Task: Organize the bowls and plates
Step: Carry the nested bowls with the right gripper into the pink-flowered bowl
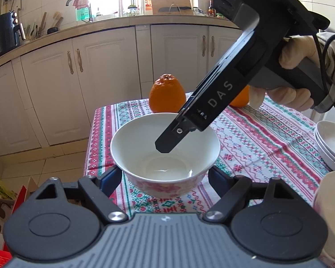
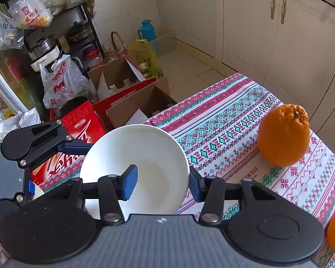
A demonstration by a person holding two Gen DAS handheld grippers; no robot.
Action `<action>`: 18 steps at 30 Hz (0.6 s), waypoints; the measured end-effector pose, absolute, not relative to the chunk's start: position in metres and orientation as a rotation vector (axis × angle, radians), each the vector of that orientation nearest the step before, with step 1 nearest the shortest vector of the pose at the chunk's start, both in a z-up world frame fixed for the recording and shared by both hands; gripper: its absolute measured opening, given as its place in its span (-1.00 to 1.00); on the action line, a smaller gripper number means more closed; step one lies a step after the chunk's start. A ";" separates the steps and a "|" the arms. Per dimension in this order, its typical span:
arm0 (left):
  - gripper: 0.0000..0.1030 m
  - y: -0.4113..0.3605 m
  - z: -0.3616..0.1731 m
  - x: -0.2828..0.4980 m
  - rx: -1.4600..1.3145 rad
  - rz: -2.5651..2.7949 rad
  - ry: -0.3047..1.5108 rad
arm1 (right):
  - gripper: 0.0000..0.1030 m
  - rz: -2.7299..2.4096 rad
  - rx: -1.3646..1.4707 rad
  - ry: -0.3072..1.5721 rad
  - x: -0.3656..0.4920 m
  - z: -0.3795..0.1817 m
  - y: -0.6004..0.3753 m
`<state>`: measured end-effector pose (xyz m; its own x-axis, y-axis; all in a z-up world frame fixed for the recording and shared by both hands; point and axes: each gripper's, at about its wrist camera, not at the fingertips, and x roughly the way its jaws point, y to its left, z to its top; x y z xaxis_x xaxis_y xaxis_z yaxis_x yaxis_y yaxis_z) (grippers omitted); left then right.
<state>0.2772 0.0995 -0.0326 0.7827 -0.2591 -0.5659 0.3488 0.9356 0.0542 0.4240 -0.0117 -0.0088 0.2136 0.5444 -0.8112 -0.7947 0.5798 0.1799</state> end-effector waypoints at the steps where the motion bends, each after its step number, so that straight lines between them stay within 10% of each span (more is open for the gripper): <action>1: 0.63 0.097 -0.030 0.275 0.163 -0.333 0.589 | 0.05 0.949 -0.301 0.974 0.421 -0.006 -0.014; 18: 0.63 0.063 0.003 0.222 0.186 -0.399 0.586 | 0.05 0.941 -0.253 0.936 0.361 0.028 -0.068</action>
<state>0.2216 0.0631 0.0030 0.7599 -0.3119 -0.5703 0.4163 0.9074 0.0584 0.3613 -0.0676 0.0280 0.2457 0.5779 -0.7782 -0.7811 0.5935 0.1942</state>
